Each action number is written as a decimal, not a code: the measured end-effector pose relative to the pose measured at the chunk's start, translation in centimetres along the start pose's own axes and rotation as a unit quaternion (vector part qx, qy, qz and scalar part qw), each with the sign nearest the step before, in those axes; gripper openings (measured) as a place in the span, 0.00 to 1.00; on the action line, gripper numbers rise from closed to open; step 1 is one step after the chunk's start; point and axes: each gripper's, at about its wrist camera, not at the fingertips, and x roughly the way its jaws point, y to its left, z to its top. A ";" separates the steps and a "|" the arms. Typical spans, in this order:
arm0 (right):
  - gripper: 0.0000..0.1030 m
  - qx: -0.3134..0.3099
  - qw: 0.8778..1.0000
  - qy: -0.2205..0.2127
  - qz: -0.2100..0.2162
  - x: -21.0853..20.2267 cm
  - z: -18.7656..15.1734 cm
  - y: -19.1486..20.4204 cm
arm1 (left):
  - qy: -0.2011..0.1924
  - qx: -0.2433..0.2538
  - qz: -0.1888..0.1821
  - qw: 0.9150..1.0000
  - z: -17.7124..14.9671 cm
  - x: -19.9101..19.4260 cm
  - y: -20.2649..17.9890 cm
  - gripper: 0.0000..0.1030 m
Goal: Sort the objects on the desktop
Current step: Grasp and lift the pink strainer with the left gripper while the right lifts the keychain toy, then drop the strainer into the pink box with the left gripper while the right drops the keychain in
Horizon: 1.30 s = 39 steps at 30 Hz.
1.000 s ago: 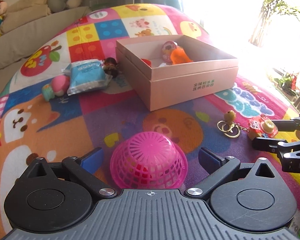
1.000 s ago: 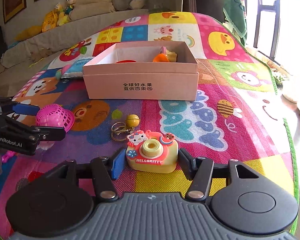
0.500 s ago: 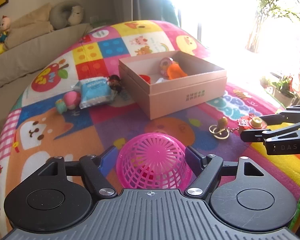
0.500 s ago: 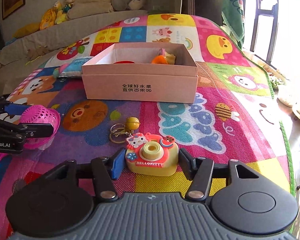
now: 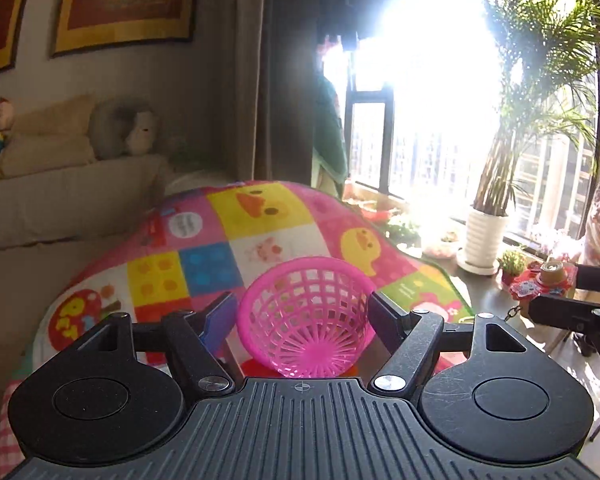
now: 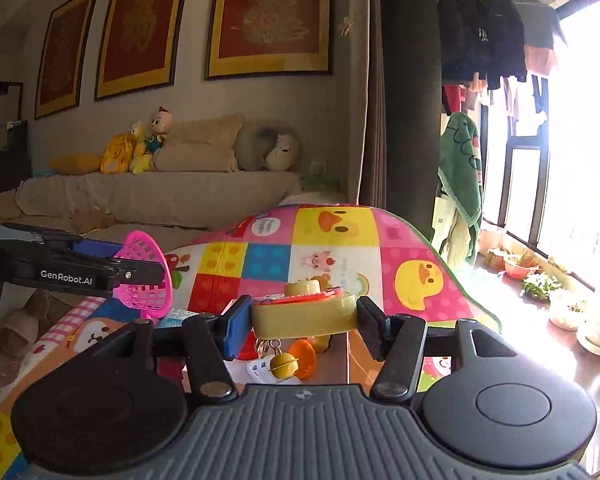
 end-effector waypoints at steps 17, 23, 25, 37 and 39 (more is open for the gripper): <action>0.55 0.033 0.997 0.063 -0.010 9.8 -2.1 -2.4 | 0.077 -0.021 0.012 0.997 -3.6 10.6 4.1 0.95; 0.55 0.061 0.995 0.076 0.021 13.7 -1.6 -1.3 | 0.092 -0.015 0.010 0.996 -8.7 5.6 4.4 0.97; 0.55 0.057 0.995 0.081 0.017 14.5 -1.7 -0.7 | 0.097 -0.016 0.021 0.995 -10.4 4.2 4.5 0.98; 0.71 0.001 0.987 0.137 -0.078 20.0 -3.5 -0.3 | 0.113 -0.117 0.045 0.986 -19.2 -0.5 7.4 0.99; 0.71 -0.014 0.984 0.151 -0.092 22.4 -3.9 0.3 | 0.107 -0.121 0.048 0.986 -19.4 -0.5 7.6 0.99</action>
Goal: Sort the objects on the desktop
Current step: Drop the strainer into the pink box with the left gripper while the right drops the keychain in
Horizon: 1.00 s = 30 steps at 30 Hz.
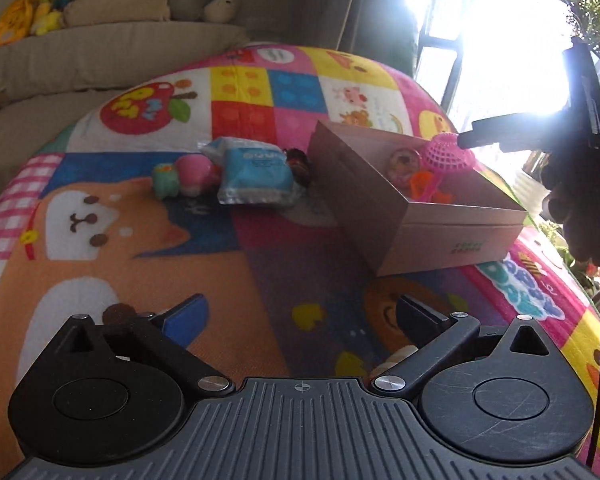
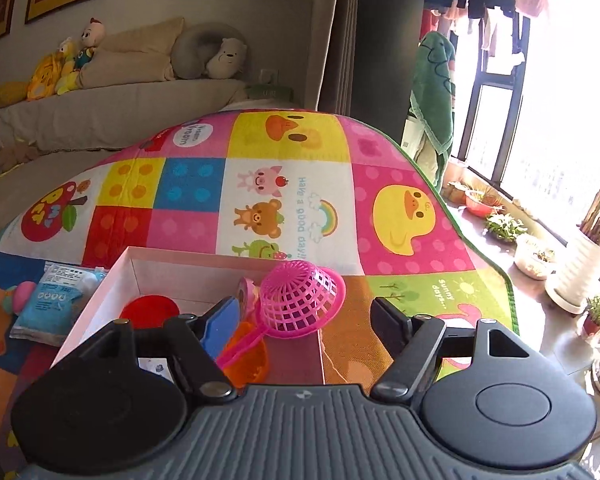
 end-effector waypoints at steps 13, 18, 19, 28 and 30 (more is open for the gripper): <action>0.53 -0.042 0.998 0.053 0.016 4.8 1.4 3.8 | -0.011 -0.046 -0.040 0.998 -0.3 -0.5 1.8 1.00; 0.53 -0.033 0.994 0.064 0.084 3.4 1.5 5.1 | -0.021 -0.026 -0.036 0.999 -0.5 -0.9 1.2 1.00; 0.53 -0.030 0.995 0.057 0.081 2.9 1.4 5.1 | -0.021 -0.026 -0.035 0.999 -0.5 -0.9 1.3 1.00; 0.69 0.000 0.994 0.010 0.106 -6.0 -1.5 2.1 | -0.010 -0.036 -0.025 0.999 -0.5 -0.3 1.6 1.00; 0.71 0.000 0.992 0.014 0.122 -7.8 -3.1 2.1 | -0.009 -0.040 -0.021 0.999 -0.5 -0.2 1.7 1.00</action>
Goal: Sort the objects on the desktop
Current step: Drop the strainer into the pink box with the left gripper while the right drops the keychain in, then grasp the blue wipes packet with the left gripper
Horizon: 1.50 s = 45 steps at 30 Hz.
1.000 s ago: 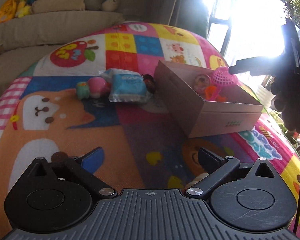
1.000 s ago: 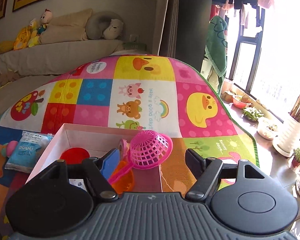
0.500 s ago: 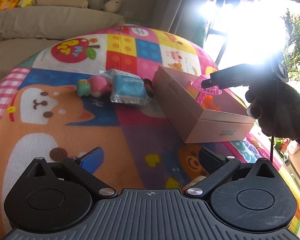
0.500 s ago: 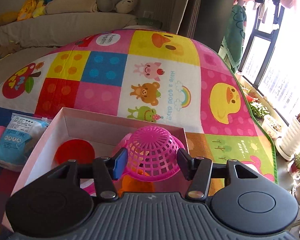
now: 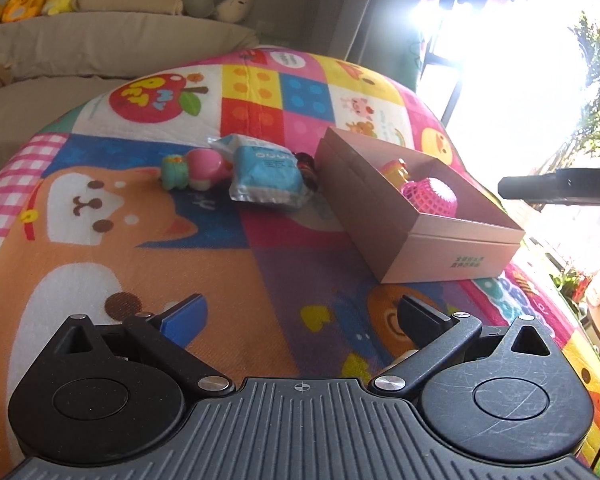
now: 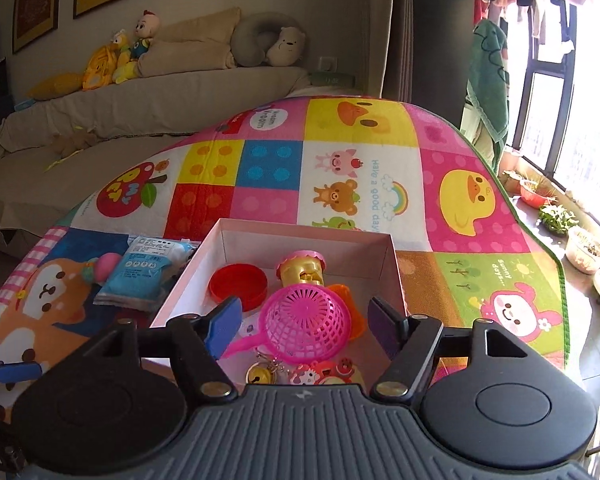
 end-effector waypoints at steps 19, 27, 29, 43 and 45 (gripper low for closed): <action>0.86 0.106 0.994 -0.034 -0.024 -1.6 -11.1 -0.7 | -0.020 0.066 0.099 0.993 8.7 7.7 -1.0 1.00; 0.95 0.133 0.990 -0.039 -0.011 -1.3 -11.5 -1.6 | 0.015 0.088 0.132 0.987 9.8 12.7 -1.3 0.58; 0.95 0.144 0.989 -0.031 -0.005 -1.0 -11.5 -2.1 | 0.018 0.094 0.130 0.987 9.4 11.9 -1.3 0.54; 1.00 0.145 0.989 -0.005 -0.003 -0.3 -11.4 -2.0 | 0.045 0.086 0.066 0.993 -0.6 -3.7 -0.7 0.56; 1.00 0.123 0.992 -0.002 -0.008 -0.3 -11.1 -1.2 | 0.049 0.078 0.064 0.994 -1.6 -4.9 -0.7 0.61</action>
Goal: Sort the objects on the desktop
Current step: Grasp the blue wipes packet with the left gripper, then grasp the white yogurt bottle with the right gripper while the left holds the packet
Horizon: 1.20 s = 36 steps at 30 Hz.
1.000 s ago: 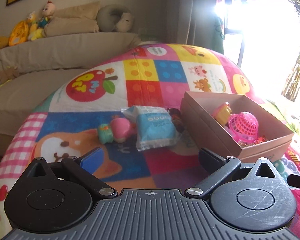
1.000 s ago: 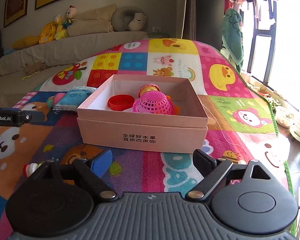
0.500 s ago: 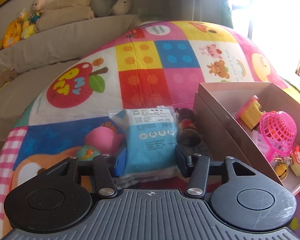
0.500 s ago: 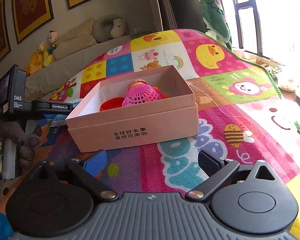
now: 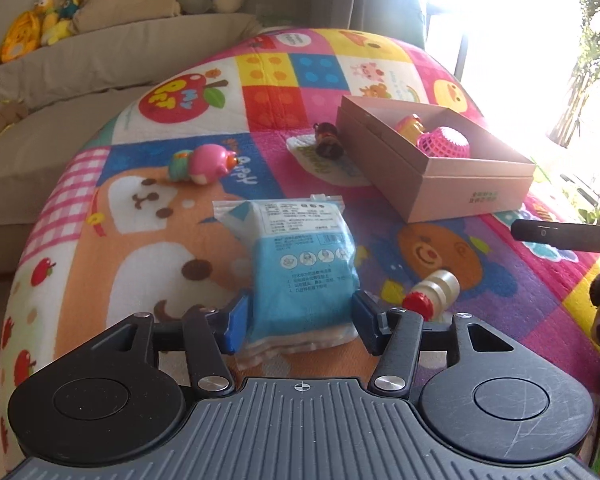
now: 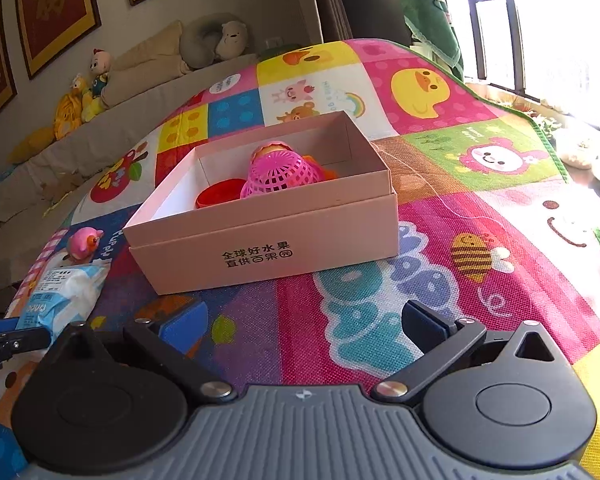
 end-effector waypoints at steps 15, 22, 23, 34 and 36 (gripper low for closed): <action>0.50 -0.193 0.963 0.091 0.163 0.2 -1.3 13.0 | 0.014 -0.014 0.039 0.999 -1.5 -0.3 1.0 0.92; 0.42 -0.128 0.981 0.082 0.117 -0.2 -1.0 8.4 | 0.013 -0.013 0.029 0.999 -0.9 0.1 0.4 0.93; 0.42 -0.119 0.984 0.079 0.104 -0.5 -0.9 7.3 | 0.010 -0.013 0.028 0.999 -0.7 0.1 0.3 0.93; 0.43 -0.053 0.997 0.031 -0.036 -3.0 -2.1 -1.9 | 0.004 -0.009 0.057 0.998 2.6 4.3 -1.9 0.94; 0.53 -0.050 0.998 0.026 -0.035 -3.0 -2.1 -2.1 | 0.006 -0.006 0.064 0.998 2.9 5.1 -2.4 0.94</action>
